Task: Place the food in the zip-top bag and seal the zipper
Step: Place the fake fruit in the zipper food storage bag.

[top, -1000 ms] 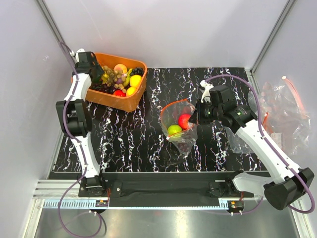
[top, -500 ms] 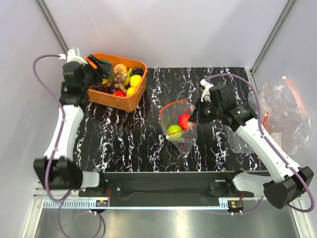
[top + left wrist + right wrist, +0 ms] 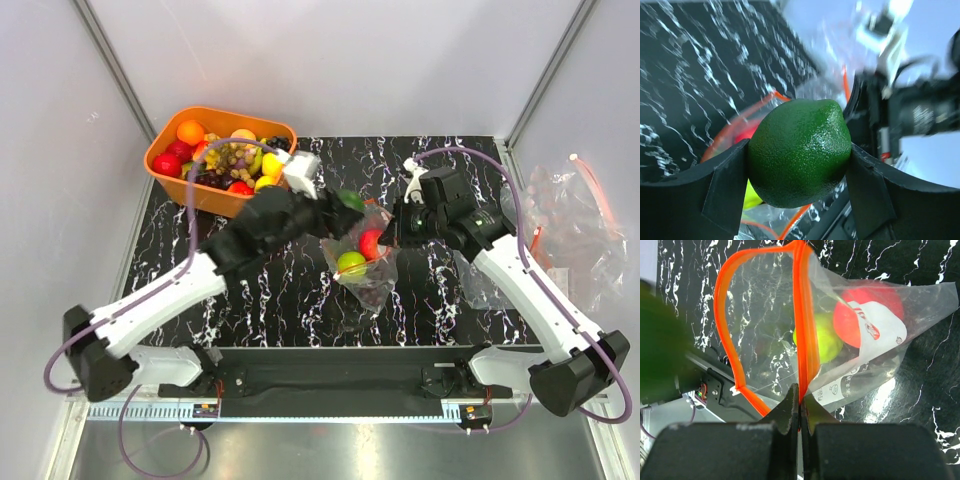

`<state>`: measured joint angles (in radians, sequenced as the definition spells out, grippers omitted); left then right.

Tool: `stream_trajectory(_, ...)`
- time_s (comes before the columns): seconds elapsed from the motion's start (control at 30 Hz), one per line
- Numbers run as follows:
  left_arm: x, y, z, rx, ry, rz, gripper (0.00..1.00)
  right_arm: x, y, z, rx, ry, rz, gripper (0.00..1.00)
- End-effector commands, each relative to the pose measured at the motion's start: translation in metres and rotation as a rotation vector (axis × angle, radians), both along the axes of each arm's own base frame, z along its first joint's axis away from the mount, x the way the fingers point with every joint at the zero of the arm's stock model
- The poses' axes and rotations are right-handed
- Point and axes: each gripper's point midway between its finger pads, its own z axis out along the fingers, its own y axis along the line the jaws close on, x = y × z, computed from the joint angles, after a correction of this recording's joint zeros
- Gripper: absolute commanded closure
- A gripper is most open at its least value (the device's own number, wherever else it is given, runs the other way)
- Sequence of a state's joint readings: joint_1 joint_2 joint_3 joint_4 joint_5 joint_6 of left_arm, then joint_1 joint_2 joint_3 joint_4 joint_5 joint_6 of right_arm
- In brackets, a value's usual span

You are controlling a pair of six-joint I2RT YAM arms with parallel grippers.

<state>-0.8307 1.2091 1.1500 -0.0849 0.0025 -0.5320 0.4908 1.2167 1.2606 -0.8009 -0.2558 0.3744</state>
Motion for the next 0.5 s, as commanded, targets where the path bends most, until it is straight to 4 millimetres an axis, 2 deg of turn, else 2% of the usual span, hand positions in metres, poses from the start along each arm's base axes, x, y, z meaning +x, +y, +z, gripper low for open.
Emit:
stream_trajectory(0.0,0.009,-0.028,-0.014,0.103,-0.057,0.033,0.50,0.001,0.005,0.030,0.045,-0.049,0.000,1.00)
stream_trajectory(0.13,0.010,-0.044,-0.048,0.163,-0.022,0.045,0.50,-0.001,0.001,0.040,0.042,-0.060,-0.004,1.00)
stream_trajectory(0.3,0.016,-0.048,-0.070,0.203,-0.005,0.060,0.46,-0.004,-0.002,0.045,0.041,-0.070,-0.008,1.00)
stream_trajectory(0.4,0.014,-0.052,-0.073,0.246,0.015,0.034,0.26,-0.005,-0.002,0.044,0.035,-0.069,-0.008,1.00)
stream_trajectory(0.43,0.013,-0.053,-0.072,0.262,0.018,0.025,0.03,-0.005,-0.003,0.044,0.033,-0.070,-0.009,1.00)
stream_trajectory(0.47,0.012,-0.051,-0.066,0.280,0.013,0.029,0.01,-0.004,-0.003,0.043,0.030,-0.070,-0.012,1.00)
